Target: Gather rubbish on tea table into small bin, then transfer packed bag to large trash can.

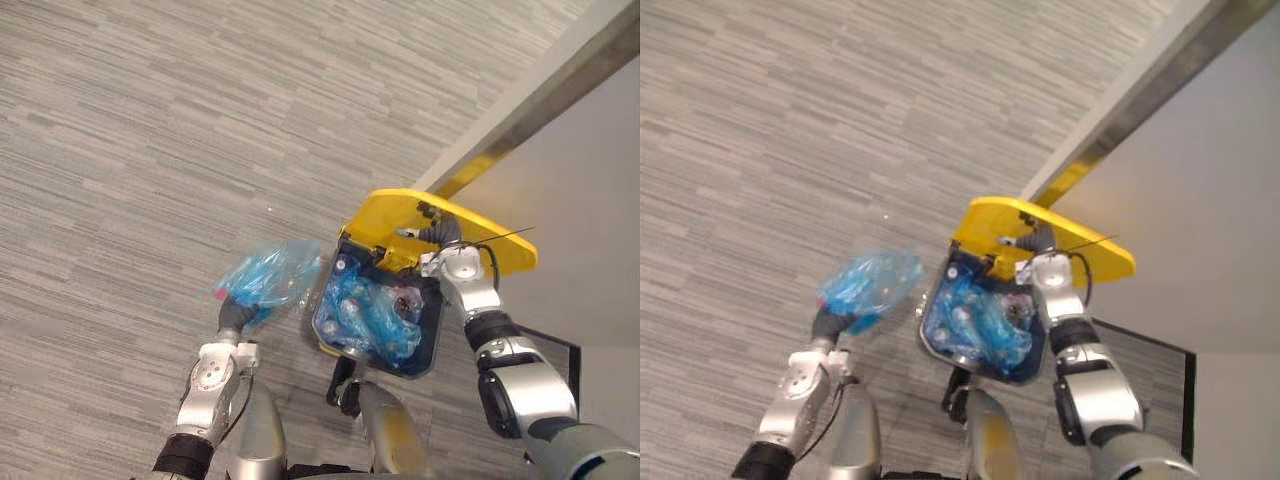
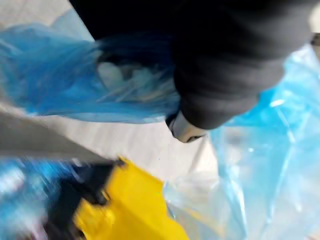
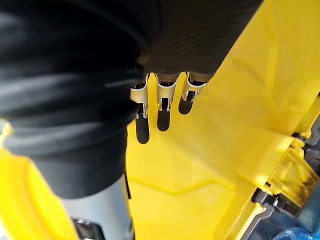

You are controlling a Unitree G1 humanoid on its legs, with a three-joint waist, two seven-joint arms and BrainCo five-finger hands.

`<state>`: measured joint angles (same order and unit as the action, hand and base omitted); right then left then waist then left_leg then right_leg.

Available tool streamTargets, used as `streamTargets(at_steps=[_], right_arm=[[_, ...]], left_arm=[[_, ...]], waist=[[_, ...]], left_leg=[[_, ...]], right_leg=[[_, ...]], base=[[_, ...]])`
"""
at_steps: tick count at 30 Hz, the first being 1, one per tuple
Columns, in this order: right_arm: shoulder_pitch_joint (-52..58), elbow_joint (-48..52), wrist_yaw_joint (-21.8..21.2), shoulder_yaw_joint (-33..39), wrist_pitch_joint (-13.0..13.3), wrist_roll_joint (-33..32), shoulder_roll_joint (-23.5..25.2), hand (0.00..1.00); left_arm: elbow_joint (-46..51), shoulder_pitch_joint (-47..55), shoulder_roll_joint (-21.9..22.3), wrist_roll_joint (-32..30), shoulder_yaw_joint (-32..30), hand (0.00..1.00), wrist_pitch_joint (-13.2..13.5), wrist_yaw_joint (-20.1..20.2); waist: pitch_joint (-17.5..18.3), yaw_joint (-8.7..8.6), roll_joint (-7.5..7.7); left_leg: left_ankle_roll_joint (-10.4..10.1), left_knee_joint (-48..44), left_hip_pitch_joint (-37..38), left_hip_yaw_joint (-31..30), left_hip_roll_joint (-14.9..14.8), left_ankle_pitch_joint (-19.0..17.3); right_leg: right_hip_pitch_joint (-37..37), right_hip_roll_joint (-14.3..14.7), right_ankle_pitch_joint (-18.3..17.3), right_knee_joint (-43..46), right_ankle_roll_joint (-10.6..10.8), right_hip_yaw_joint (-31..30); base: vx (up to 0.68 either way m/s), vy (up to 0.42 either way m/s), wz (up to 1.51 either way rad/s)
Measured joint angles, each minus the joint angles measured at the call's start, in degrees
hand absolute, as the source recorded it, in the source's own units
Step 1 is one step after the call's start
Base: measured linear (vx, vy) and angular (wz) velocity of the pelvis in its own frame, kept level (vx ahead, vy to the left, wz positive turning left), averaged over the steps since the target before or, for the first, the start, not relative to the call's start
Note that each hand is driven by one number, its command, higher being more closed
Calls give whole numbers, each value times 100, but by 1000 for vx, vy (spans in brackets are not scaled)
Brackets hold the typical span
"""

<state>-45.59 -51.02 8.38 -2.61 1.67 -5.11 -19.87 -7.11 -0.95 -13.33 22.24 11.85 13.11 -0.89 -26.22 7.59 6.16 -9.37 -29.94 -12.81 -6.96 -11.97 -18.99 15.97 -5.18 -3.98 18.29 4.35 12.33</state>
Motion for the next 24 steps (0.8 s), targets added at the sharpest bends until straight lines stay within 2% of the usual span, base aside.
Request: streamTargets(at_steps=[5, 8, 14, 16, 18, 20, 24], right_arm=[[-213, -77, -120, -218, 0, -2, -174, 0], [-417, -215, -154, -288, 2, -2, -199, 0], [-595, -215, -177, -459, 6, 0, -281, 0], [-619, -144, -175, -460, 10, -1, -282, 0], [-635, 46, -170, -500, 23, 0, -282, 0], [-685, 189, -166, -590, 28, 2, -312, 0], [-893, 671, -145, -821, 110, 11, -452, 0]], left_arm=[[897, -30, 2, 318, 515, 100, 84, 251], [1223, -239, 38, 506, 939, 100, 157, 355], [1239, -1133, 198, 417, 1470, 100, 170, 320], [1115, -1375, 255, 263, 1572, 100, 186, 212], [574, -1736, 290, 48, 1657, 100, 225, 90], [169, -1987, 287, -89, 1655, 100, 219, 12], [-958, -2753, 213, -385, 1519, 100, 94, -214]], waist=[[-21, -40, -23], [-21, -121, -23], [-21, -263, -24], [-21, -305, -24], [-21, -426, -24], [-44, -451, -38], [-344, -544, -64]], left_leg=[[4, -78, -1, 155, 29, -1], [5, -105, 3, 259, 32, -2], [11, -117, -12, 342, 32, -4], [11, -126, -21, 344, 31, -4], [11, -153, -72, 353, 31, -4], [20, -218, -181, 401, 25, -10], [87, -564, -523, 519, -44, -108]], right_leg=[[44, 2, 150, -83, 106, -174], [83, 13, 238, -122, 136, -280], [97, 35, 355, -248, 144, -365], [100, 44, 368, -262, 129, -375], [141, 42, 377, -262, 115, -383], [259, 56, 408, -251, 104, -436], [527, 128, 539, -237, 106, -562]], base=[[-49, 48, -17], [-8, 28, -18], [-22, 15, -9], [0, 0, 0], [-8, 2, -2], [-23, 6, -14], [-45, 21, -18]])
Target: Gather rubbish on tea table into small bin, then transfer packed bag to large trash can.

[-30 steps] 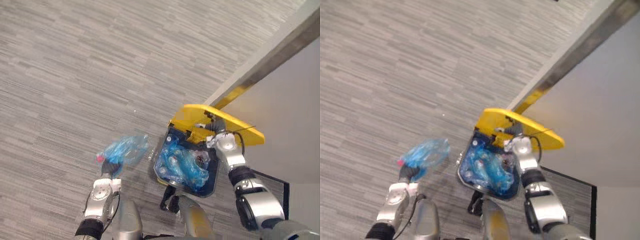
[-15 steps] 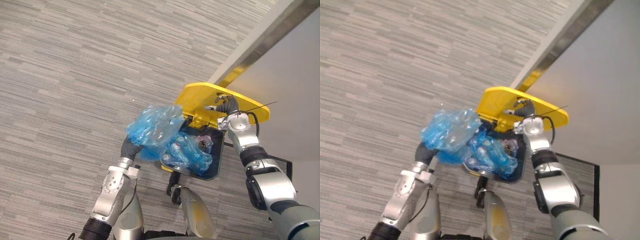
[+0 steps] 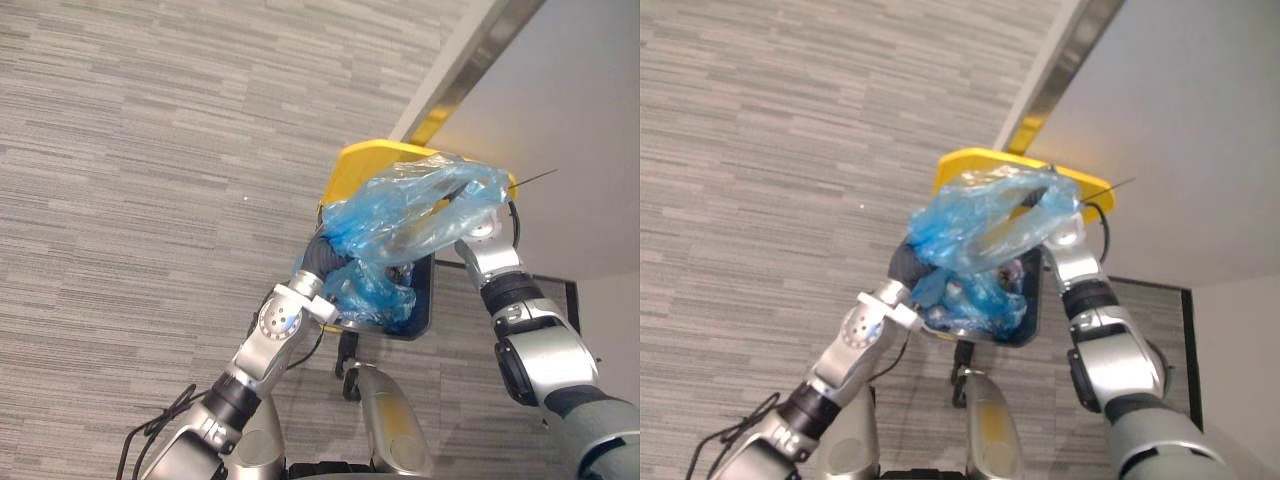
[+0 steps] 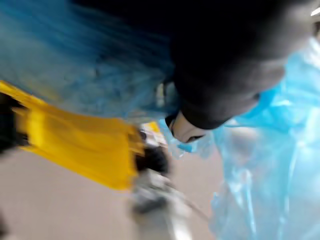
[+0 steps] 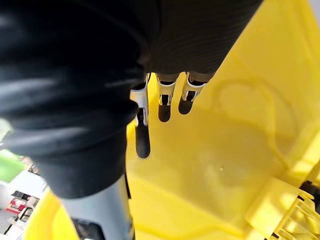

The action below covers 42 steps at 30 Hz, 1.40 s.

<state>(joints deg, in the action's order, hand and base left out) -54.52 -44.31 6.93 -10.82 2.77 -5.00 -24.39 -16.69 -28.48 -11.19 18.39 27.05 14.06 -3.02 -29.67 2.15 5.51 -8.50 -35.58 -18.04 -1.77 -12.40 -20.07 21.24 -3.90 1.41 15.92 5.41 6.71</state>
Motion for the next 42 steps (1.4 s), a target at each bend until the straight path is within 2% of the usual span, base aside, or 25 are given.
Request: streamTargets(at_steps=[2, 6, 11, 12, 16, 19, 25, 31, 36, 42], right_arm=[[-65, 74, 12, -60, 37, 1, -7, 0], [-289, 74, 51, -189, 72, 1, 16, 0], [-471, 86, 77, -301, 102, 1, 206, 0], [-511, 87, 81, -347, 117, 0, 281, 0], [-566, 203, 113, -473, 123, -4, 550, 0], [-560, 439, 163, -540, 125, -12, 660, 0], [-549, 857, 225, -554, 124, -13, 855, 0], [-424, 996, 226, -634, 124, -2, 967, 0], [-182, 1002, 201, -784, 127, 16, 1085, 0], [170, 957, 124, -818, 131, 152, 1073, 0]], left_arm=[[-284, -179, -39, -124, -49, 100, -35, -68], [-1541, -902, -176, -564, -322, 100, -223, -285], [-2452, -1267, -359, -876, -529, 100, -379, -353], [-2747, -1414, -388, -953, -565, 0, -401, -364], [-3366, -1806, -352, -1240, -595, 0, -555, -433], [-3373, -1852, -239, -1492, -751, 0, -603, -429], [-3333, -1920, 96, -1837, -785, 0, -604, -351], [-3087, -1934, 217, -1901, -621, 0, -593, -316], [-3058, -1826, 236, -1900, -427, 0, -574, -174], [-2901, -1288, 3, -1552, -356, 0, -519, -179]], waist=[[-3, -9, 0], [-96, -64, 36], [-145, -73, 83], [-164, -86, 103], [-181, -191, 139], [-184, -252, 145], [-182, -238, 148], [-172, -223, 148], [-140, -187, 150], [-34, -125, 131]], left_leg=[[4, -127, -191, 44, -17, -36], [51, -547, -820, 115, -92, -131], [81, -734, -1254, 250, -174, -172], [78, -763, -1343, 278, -194, -178], [35, -866, -1576, 246, -267, -217], [12, -937, -1719, 192, -308, -262], [-31, -960, -1842, 69, -330, -285], [-57, -932, -1705, 74, -372, -283], [-112, -735, -1318, 102, -351, -232], [-125, -269, -829, 155, -261, -51]], right_leg=[[188, 27, 55, 2, -16, -65], [707, 109, 273, -36, 16, -184], [1083, 204, 527, -244, -4, -294], [1170, 223, 564, -270, -14, -320], [1368, 292, 582, -260, -6, -346], [1491, 314, 553, -170, -16, -297], [1705, 296, 307, 182, -108, -195], [1666, 296, 180, 381, -120, -165], [1344, 290, 131, 391, -160, -181], [1003, 265, 116, 239, -179, -205]], base=[[-59, 36, -24], [-46, 40, -21], [-19, 27, -21], [-9, 10, -20], [14, -3, -8], [9, 0, -1], [12, -14, 8], [0, -6, 1], [-28, -14, 4], [-12, -25, 5]])
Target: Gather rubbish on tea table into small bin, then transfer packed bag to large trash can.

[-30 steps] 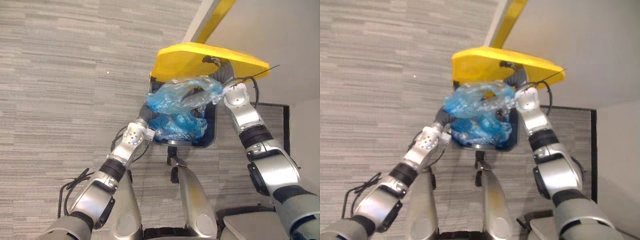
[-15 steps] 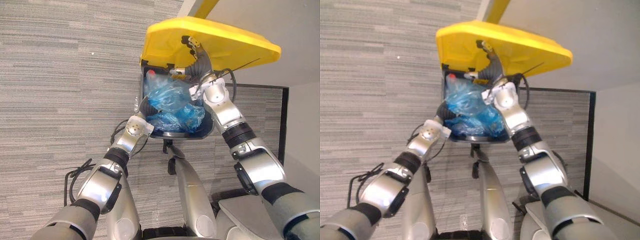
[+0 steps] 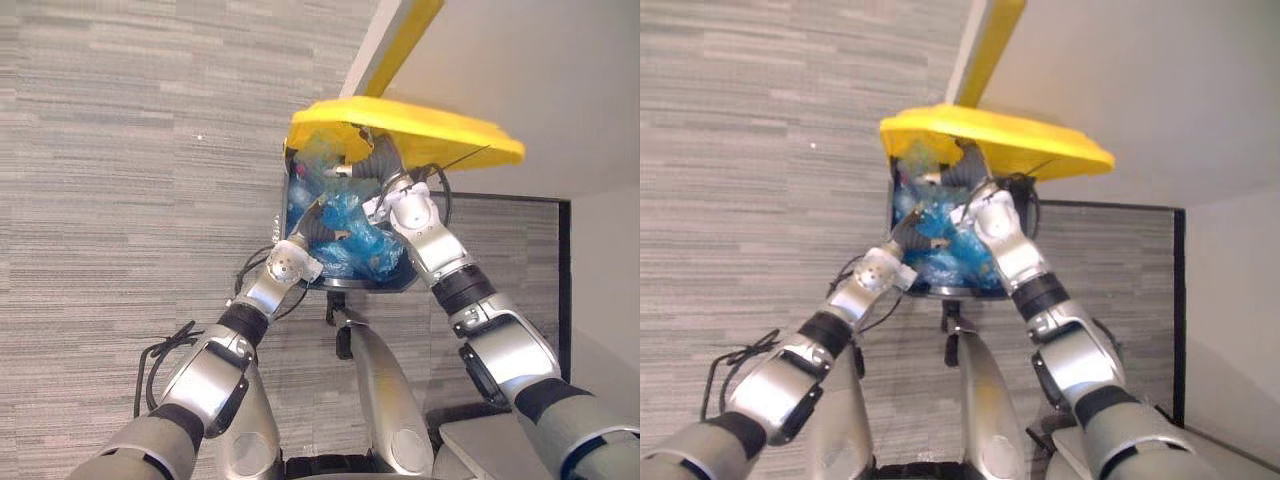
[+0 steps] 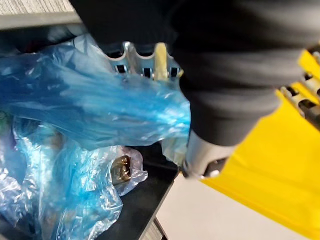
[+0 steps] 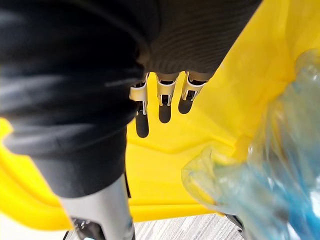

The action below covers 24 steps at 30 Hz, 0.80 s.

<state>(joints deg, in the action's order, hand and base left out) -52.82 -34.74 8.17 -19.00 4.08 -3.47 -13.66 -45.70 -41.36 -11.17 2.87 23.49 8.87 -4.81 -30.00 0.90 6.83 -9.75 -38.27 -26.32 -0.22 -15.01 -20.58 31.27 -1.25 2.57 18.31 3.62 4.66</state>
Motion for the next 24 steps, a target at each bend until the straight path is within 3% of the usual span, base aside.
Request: streamTargets(at_steps=[7, 11, 12, 15, 20, 24], right_arm=[[678, -226, -72, 217, -10, 366, -186, 0], [1344, -222, -112, 551, -16, 585, -377, 0], [1659, -220, -149, 646, -17, 596, -493, 0], [2152, -218, -185, 863, -20, 606, -485, 0], [2703, -197, -270, 1008, -24, 799, -358, 0], [3362, -13, -353, 1206, -23, 810, 94, 0]], left_arm=[[796, 1209, -391, 335, -687, 0, 88, -92], [1250, 2150, -474, 520, -1177, 0, 189, -54], [1309, 2534, -513, 538, -1315, 0, 200, 41], [1260, 3128, -605, 620, -1546, 0, 199, 158], [431, 3761, -518, 506, -1909, 0, 162, 284], [-526, 4025, -217, 261, -2388, 0, -57, 283]], waist=[[74, 145, -92], [187, 228, -287], [259, 228, -407], [356, 252, -515], [365, 284, -509], [447, 322, -382]], left_leg=[[-11, 382, 565, 87, 82, 149], [100, 568, 882, 64, 210, 197], [153, 657, 1006, -30, 309, 233], [168, 734, 1194, -156, 403, 280], [200, 711, 1598, -147, 507, 263], [293, 711, 1862, 180, 614, 226]], right_leg=[[-425, -67, -15, -90, 21, 1], [-750, -206, -62, -153, 82, 41], [-905, -313, -109, -152, 105, 136], [-1153, -426, -185, -128, 165, 254], [-1528, -543, -290, -42, 286, 238], [-1552, -608, -242, 9, 396, -61]], base=[[26, -2, 2], [-13, 30, 20], [-19, 28, 37], [-13, 16, 33], [-22, 30, 8], [-67, 79, -34]])
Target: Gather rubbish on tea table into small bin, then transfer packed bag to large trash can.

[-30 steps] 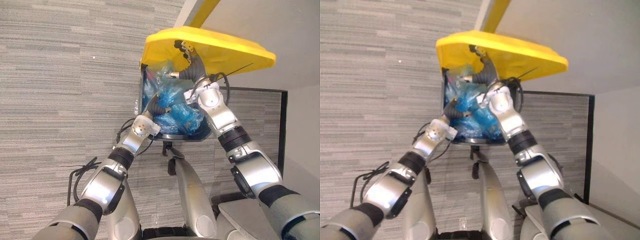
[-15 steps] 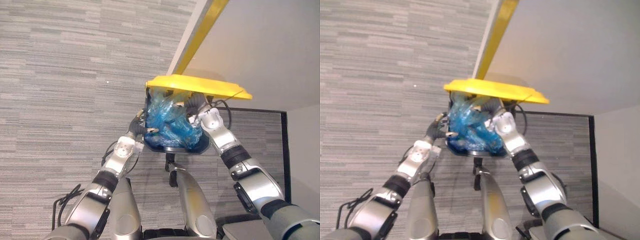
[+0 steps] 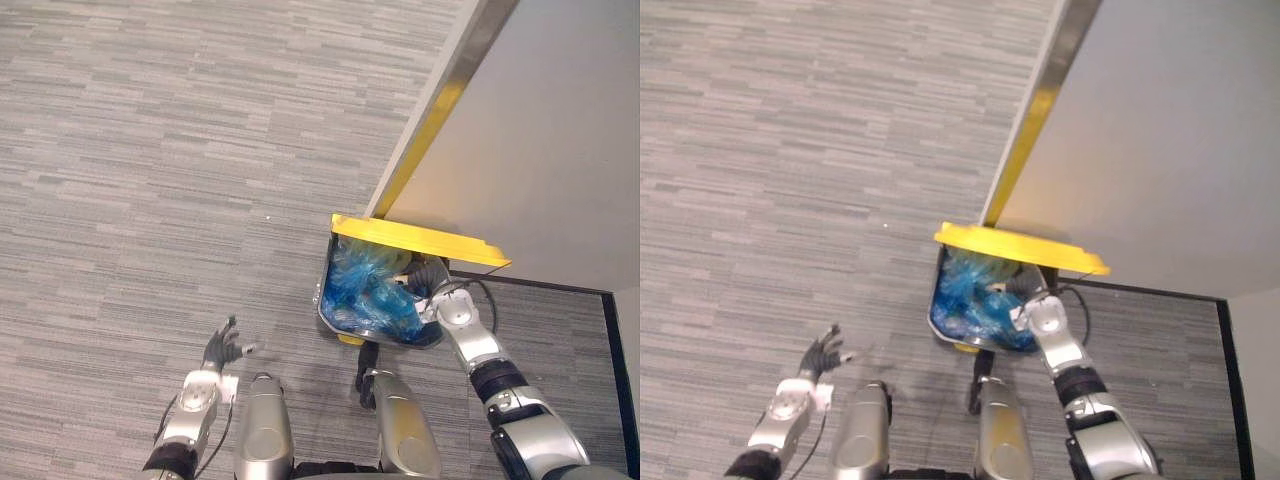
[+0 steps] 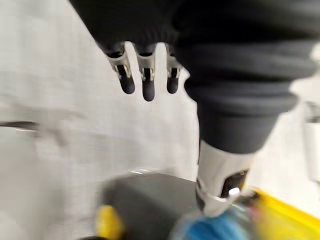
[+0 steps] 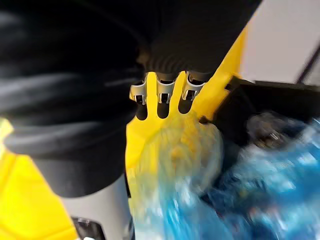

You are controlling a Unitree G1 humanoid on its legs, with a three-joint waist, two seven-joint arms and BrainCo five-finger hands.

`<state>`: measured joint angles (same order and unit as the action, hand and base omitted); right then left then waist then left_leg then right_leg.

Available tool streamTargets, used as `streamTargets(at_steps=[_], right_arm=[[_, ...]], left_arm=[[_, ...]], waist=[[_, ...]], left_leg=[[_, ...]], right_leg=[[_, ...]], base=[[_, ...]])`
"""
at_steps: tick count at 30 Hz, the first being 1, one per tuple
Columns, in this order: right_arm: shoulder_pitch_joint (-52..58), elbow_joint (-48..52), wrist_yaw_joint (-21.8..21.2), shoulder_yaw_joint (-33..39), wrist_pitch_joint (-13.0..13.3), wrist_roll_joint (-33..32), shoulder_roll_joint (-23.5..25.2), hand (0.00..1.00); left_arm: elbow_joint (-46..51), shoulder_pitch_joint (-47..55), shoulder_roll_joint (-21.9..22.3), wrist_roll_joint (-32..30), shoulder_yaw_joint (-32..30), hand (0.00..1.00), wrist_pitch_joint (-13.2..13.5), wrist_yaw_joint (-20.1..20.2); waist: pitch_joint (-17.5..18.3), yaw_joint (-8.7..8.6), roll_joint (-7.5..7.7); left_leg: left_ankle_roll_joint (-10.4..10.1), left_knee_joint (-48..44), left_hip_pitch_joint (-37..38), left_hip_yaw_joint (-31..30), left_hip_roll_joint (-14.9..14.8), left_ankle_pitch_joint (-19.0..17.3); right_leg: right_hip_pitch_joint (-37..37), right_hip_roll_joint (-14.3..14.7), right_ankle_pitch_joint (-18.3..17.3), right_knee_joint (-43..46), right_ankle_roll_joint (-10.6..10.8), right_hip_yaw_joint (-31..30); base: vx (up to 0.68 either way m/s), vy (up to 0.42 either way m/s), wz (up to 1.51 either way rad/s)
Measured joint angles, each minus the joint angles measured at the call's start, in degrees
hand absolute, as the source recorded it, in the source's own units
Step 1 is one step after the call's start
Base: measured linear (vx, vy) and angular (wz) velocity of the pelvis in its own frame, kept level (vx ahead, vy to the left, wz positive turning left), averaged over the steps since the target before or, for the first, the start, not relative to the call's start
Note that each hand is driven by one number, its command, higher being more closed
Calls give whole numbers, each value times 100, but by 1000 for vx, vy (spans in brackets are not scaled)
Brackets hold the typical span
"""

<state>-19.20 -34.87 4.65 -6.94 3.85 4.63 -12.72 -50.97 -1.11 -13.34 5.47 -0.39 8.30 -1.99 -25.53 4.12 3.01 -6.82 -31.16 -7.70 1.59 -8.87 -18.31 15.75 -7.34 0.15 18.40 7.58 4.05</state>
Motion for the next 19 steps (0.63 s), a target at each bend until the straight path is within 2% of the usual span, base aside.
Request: streamTargets(at_steps=[1, 3, 4, 5, 6, 7, 8, 9, 10, 11, 12, 13, 14, 15, 16, 18, 19], right_arm=[[347, 28, -40, 2, 10, 58, 143, 0], [667, 23, -71, 3, 10, 133, 206, 0], [883, -6, -106, 7, 9, 211, 265, 0], [1127, -199, -146, 10, 7, 228, 368, 0], [1338, -571, -164, 55, 1, 264, 536, 0], [1471, -768, -174, 160, -8, 358, 636, 0], [1734, -1164, -190, 369, -37, 452, 826, 0], [1960, -1419, -180, 646, -80, 474, 992, 0], [1977, -1478, -168, 722, -95, 514, 1006, 0], [1965, -1709, -121, 922, -119, 661, 1022, 0], [1969, -1851, -49, 1184, -164, 673, 983, 0], [1974, -1902, -17, 1259, -200, 674, 957, 0], [1932, -2061, 35, 1413, -260, 671, 907, 0], [1867, -2187, 64, 1492, -311, 665, 865, 0], [1846, -2254, 119, 1626, -360, 607, 880, 0], [1918, -2269, 139, 1655, -394, 602, 857, 0], [1932, -2343, 167, 1705, -426, 588, 847, 0]], left_arm=[[-201, 70, 69, -101, -65, 0, -50, -14], [-238, 99, 73, -135, -119, 0, -67, -12], [-264, 133, 70, -163, -179, 0, -98, -17], [-276, 148, 128, -198, -282, 0, -145, -28], [-325, 189, 122, -204, -328, 0, -155, -46], [-341, 210, 125, -211, -355, 0, -174, -55], [-344, 250, 129, -212, -397, 0, -198, -70], [-321, 382, 138, -209, -454, 0, -226, -140], [-299, 410, 159, -207, -502, 0, -241, -158], [-276, 349, 300, -203, -689, 0, -270, -177], [-276, 295, 558, -201, -771, 0, -287, -182], [-271, 287, 672, -200, -771, 0, -286, -185], [-263, 311, 898, -248, -793, 0, -268, -177], [-325, 245, 936, -234, -851, 0, -268, -190], [-435, 185, 996, -190, -835, 0, -285, -244], [-488, 193, 1024, -190, -733, 0, -286, -263], [-520, 248, 1040, -190, -702, 0, -288, -268]], waist=[[43, -15, 64], [81, -77, 97], [135, -97, 165], [226, -115, 217], [280, -171, 187], [337, -198, 211], [510, -197, 282], [780, -158, 360], [846, -154, 384], [921, -157, 398], [1062, -90, 191], [1126, -67, 128], [1228, -43, 53], [1222, -76, -42], [1334, -149, -93], [1439, -153, -77], [1550, -155, -125]], left_leg=[[0, -33, 82, 124, 35, -2], [2, -123, 68, 135, 42, -5], [35, -104, 68, 186, 49, 22], [39, 134, 124, 276, -55, 161], [1, 371, 216, 303, -131, 325], [-19, 495, 287, 294, -154, 393], [-35, 770, 430, 320, -179, 494], [-120, 1022, 478, 380, -189, 609], [-143, 1070, 484, 415, -196, 633], [-140, 1155, 490, 474, -194, 679], [11, 1375, 484, 492, -240, 792], [64, 1450, 488, 548, -226, 829], [154, 1732, 528, 695, -101, 997], [49, 1959, 638, 715, -117, 1151], [43, 2356, 828, 742, -83, 1376], [99, 2566, 888, 739, -69, 1488], [94, 2737, 978, 743, -68, 1578]], right_leg=[[0, -56, 67, 53, -2, -38], [-4, -73, 120, 71, 35, -58], [-18, -91, 122, -95, 219, -103], [-38, -80, -55, -122, 302, -43], [259, -128, -328, 1196, -155, 91], [295, -151, -479, 1851, -252, 171], [181, -186, -747, 2749, -327, 210], [-93, -253, -978, 3153, -354, 197], [-188, -282, -1106, 3096, -318, 199], [-306, -191, -1271, 2663, -172, 327], [-452, 19, -1278, 1969, -167, 343], [-535, 71, -1282, 1634, -171, 349], [-831, 137, -1434, 744, -441, 390], [-856, 195, -1318, 565, -550, 395], [-917, 232, -1233, 359, -546, 375], [-963, 257, -1161, 194, -493, 370], [-1002, 289, -1067, -9, -454, 358]], base=[[-76, 90, -40], [-70, 57, -14], [-101, 50, -19], [-155, -11, -25], [-147, -33, -18], [-104, -98, -9], [-29, -121, -12], [-5, -151, -21], [0, -179, -37], [-8, -147, -49], [-8, -118, -52], [-22, -20, -69], [-34, 6, -64], [-99, 6, -56], [-77, -22, -21], [-64, 14, 0], [-55, 31, 3]])
